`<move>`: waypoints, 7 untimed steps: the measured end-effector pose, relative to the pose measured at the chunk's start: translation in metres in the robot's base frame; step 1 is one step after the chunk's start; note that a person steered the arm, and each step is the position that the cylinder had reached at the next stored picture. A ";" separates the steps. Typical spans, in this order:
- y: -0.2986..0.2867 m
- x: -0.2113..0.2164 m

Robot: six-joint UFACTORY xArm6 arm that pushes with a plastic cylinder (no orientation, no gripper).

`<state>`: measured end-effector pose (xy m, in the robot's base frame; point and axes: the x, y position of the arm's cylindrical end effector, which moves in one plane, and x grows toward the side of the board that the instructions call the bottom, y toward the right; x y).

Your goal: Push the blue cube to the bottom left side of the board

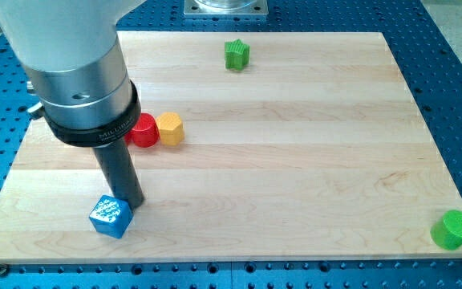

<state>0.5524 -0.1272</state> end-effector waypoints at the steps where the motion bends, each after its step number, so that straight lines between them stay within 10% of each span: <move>1: 0.029 -0.001; 4: 0.015 0.047; 7: -0.056 -0.006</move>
<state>0.5466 -0.1828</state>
